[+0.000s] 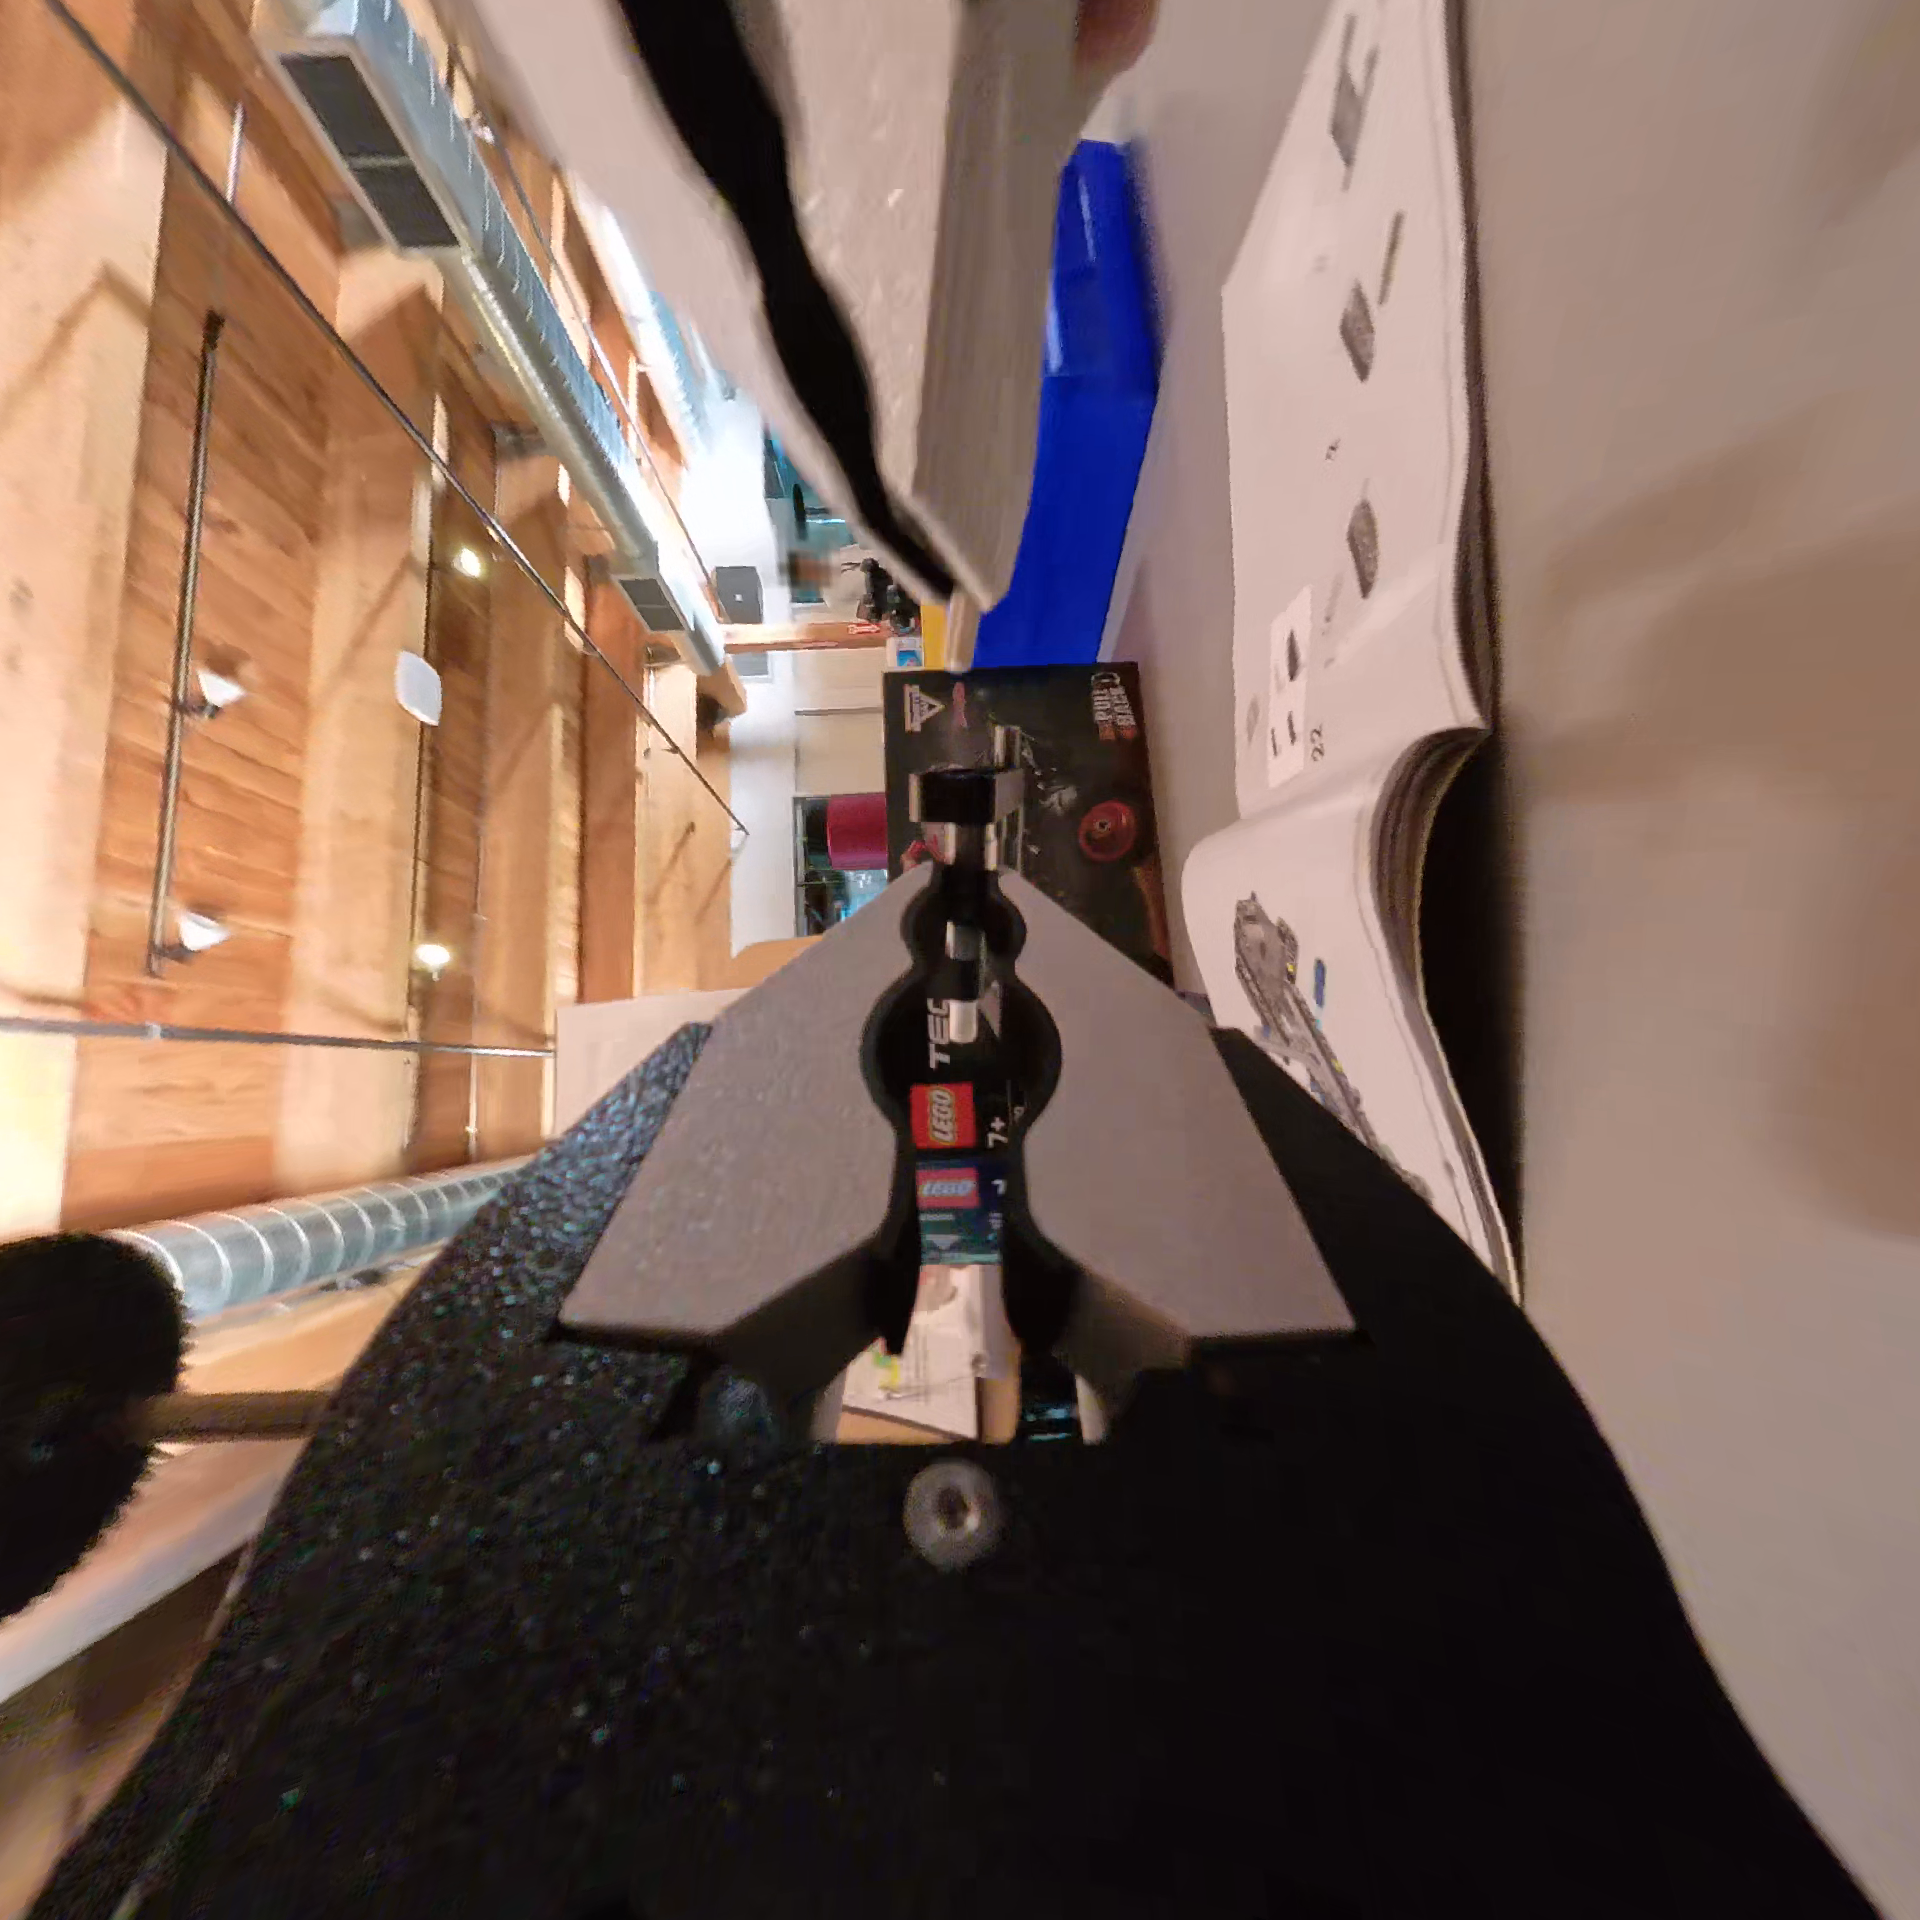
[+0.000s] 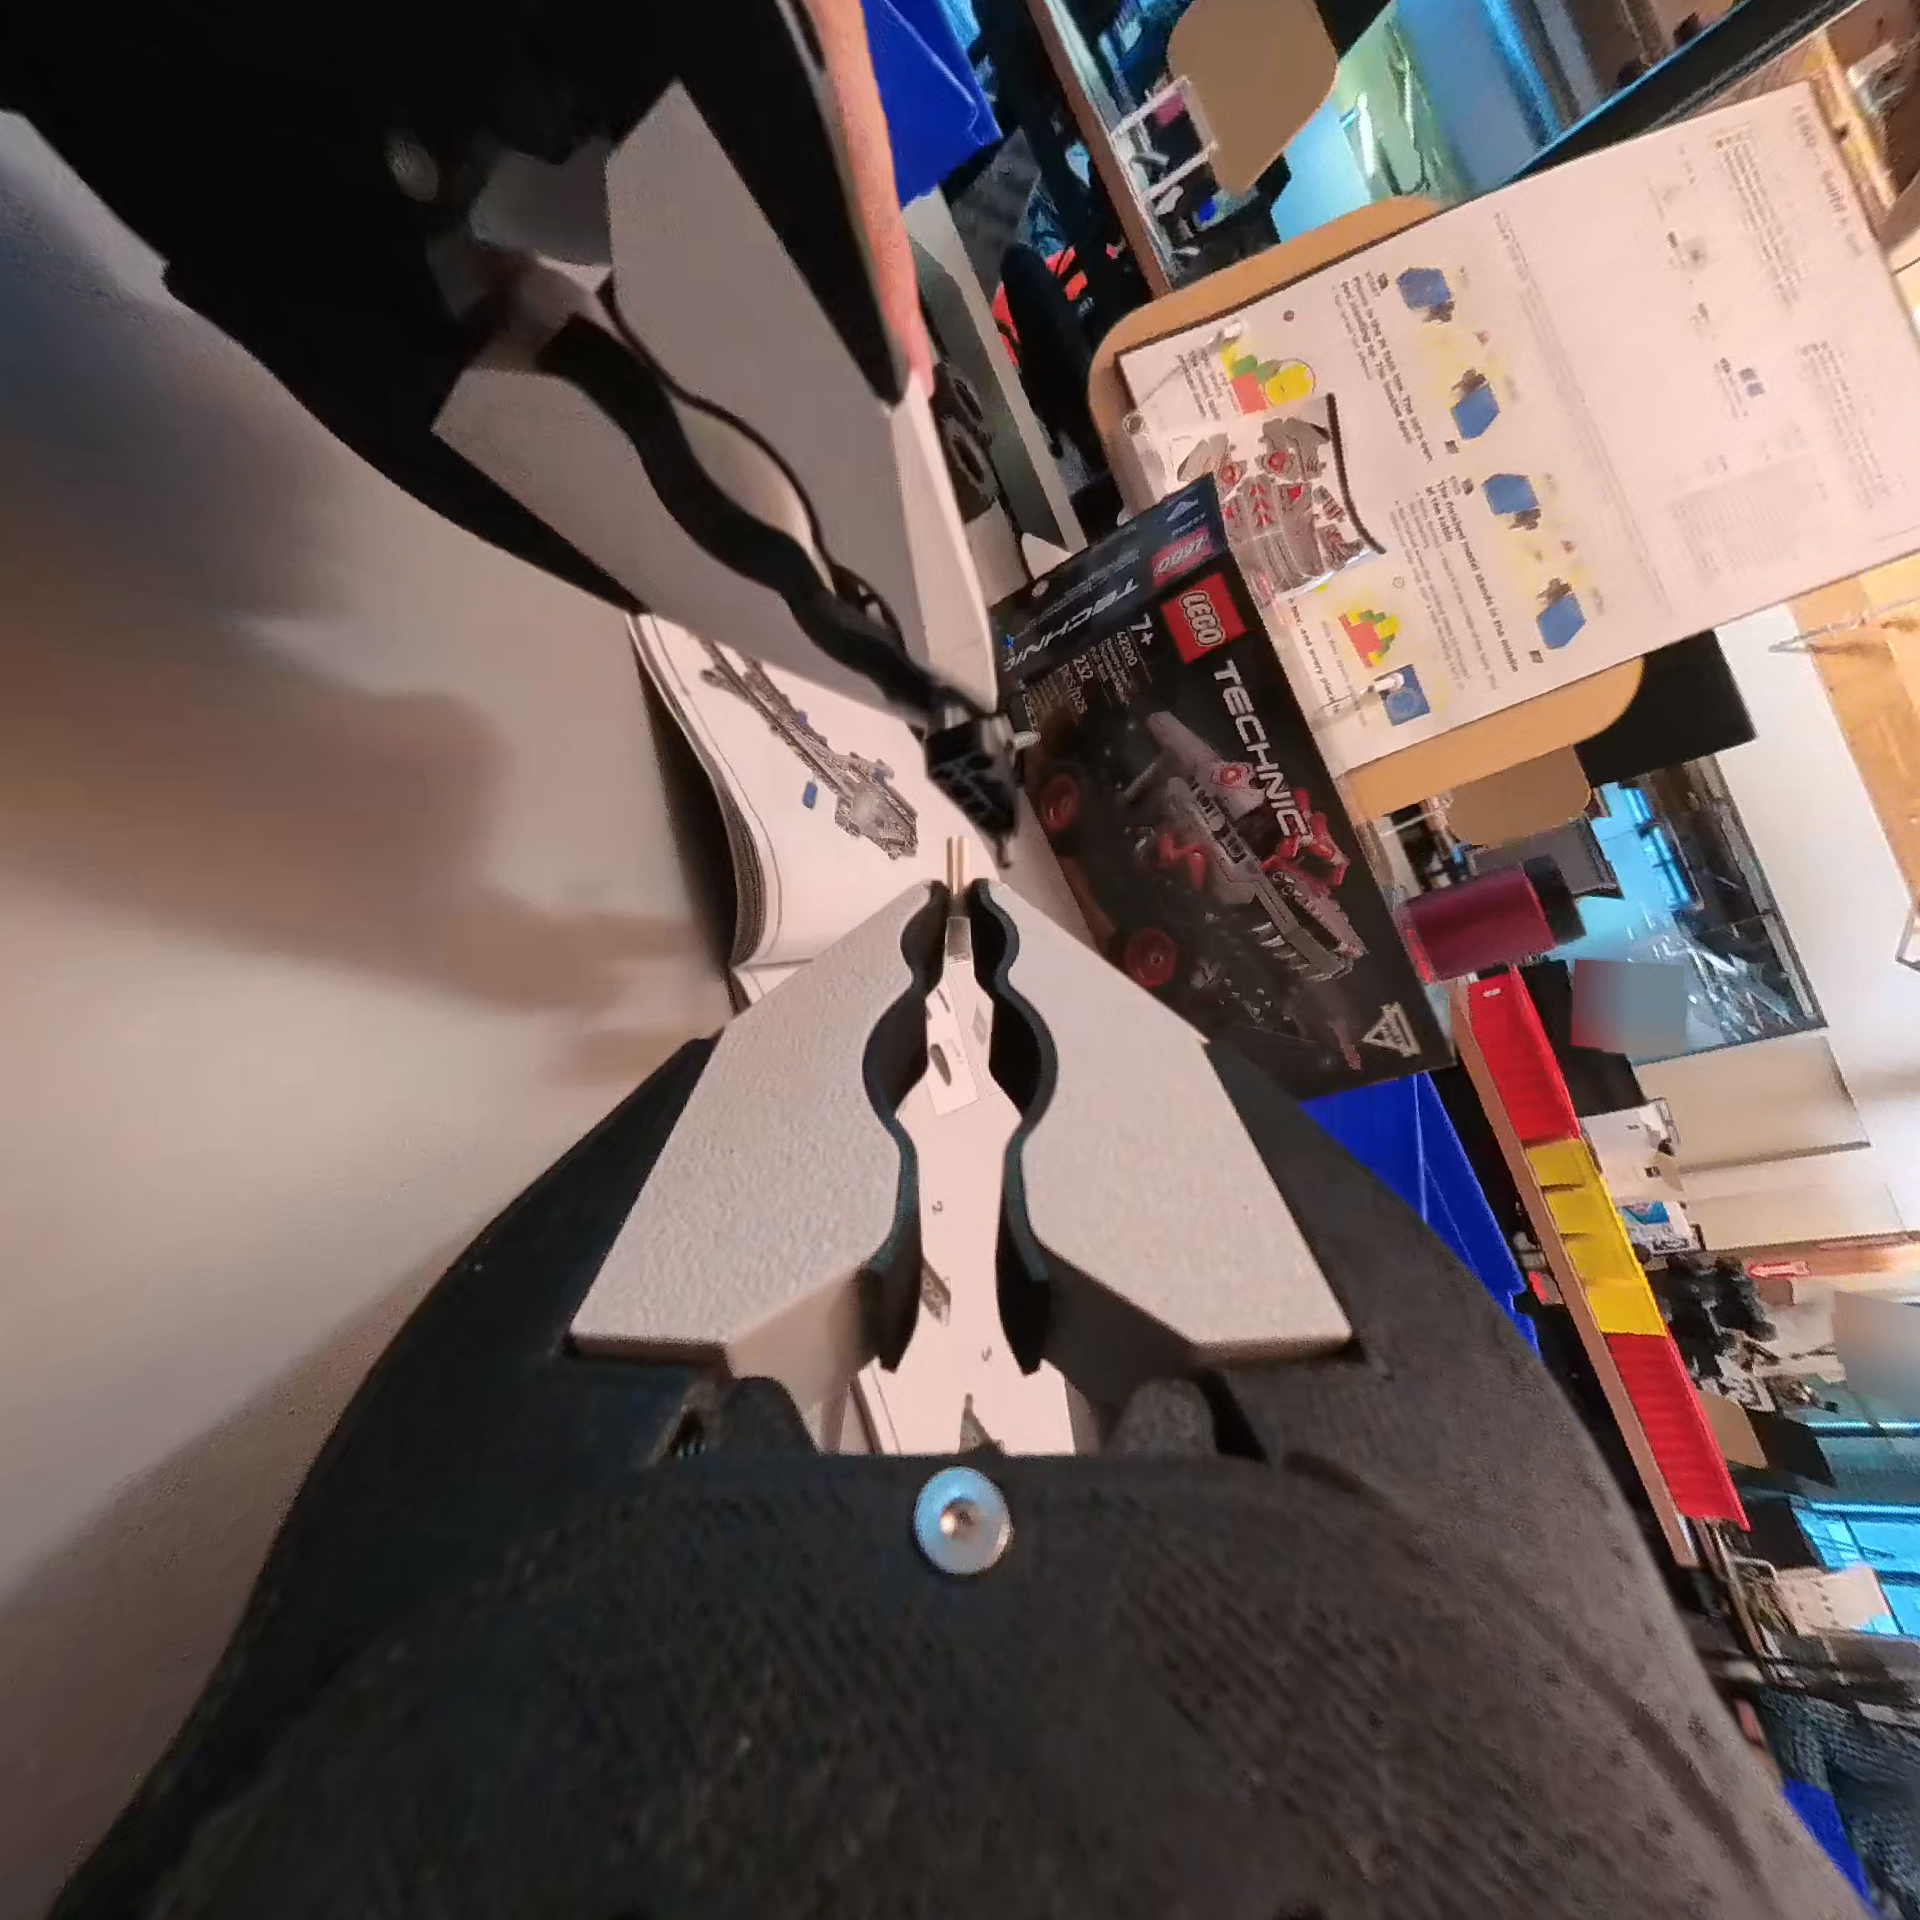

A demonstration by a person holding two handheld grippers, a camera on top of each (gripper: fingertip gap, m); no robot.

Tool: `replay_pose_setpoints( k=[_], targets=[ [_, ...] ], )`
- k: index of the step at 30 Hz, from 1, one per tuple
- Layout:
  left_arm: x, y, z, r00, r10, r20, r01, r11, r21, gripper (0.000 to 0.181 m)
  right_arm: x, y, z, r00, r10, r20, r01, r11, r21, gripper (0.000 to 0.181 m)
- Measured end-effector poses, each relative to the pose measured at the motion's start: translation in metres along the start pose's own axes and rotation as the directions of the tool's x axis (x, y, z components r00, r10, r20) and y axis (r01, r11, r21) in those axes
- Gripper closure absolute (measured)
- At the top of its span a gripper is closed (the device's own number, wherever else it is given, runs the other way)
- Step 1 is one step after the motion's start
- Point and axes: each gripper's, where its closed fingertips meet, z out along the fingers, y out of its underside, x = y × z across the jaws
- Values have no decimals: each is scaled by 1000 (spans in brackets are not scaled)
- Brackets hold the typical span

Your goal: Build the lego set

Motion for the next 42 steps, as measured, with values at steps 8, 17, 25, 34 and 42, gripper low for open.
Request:
replay_pose_setpoints(
  k=[8,17,25,34,42],
  targets=[
    [8,-9,0,1000,17,-26,-17,1000,21,178,-6,4,5,999,-43,1,43,999,-23,179],
    [12,-10,1,999,22,-49,-21,1000,22,179,-13,3,10,998,-60,17,60,998,-36,179],
    [20,-8,3,993,91,-78,-92,996,-3,179,-23,9,16,995,-95,41,99,990,-103,179],
    [28,-4,4,987,92,-129,-98,994,-39,179,-20,15,23,1000,12,-6,-12,988,-156,179],
    [53,-4,3,961,25,-274,-26,1000,1,179,-34,33,27,989,106,100,-87,981,-176,179]
  ],
)
